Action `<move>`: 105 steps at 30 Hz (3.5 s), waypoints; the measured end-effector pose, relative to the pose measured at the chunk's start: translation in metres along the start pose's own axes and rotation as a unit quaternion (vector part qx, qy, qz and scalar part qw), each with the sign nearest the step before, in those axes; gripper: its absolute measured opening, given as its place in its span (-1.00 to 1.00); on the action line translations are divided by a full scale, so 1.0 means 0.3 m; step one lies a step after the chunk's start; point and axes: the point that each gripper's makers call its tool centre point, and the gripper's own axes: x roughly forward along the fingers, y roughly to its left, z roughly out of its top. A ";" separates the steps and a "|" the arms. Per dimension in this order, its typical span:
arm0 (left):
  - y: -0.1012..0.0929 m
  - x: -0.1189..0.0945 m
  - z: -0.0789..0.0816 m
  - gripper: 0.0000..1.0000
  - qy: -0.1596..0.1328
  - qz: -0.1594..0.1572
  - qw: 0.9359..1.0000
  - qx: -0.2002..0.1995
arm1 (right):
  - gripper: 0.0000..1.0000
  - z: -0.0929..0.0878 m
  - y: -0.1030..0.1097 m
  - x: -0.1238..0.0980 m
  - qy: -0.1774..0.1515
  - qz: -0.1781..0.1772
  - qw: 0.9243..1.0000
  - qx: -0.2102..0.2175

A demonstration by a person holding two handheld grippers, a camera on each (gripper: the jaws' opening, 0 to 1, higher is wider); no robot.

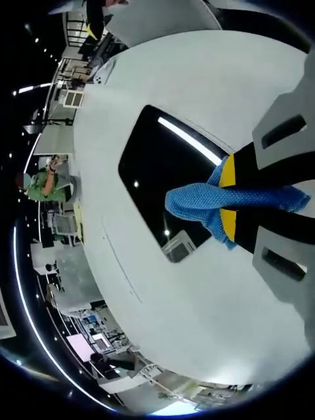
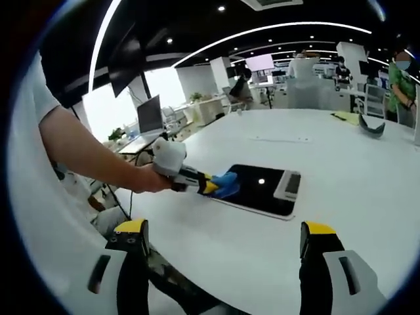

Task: Wipe the mirror surface with the cleaning cloth until all visible marks leave the cleaned area.

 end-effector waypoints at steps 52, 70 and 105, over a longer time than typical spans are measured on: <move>-0.005 -0.133 -0.073 -0.87 0.016 0.000 0.988 -0.154 | 0.87 0.027 0.031 0.023 -0.009 0.022 1.000 -0.009; -0.042 -0.356 -0.210 -0.87 0.009 0.001 0.988 -0.153 | 0.87 0.030 0.061 0.088 -0.004 0.039 0.999 -0.017; -0.099 -0.440 -0.413 -0.82 -0.001 0.040 0.996 -0.084 | 0.85 0.005 0.074 0.100 0.011 0.047 0.999 -0.018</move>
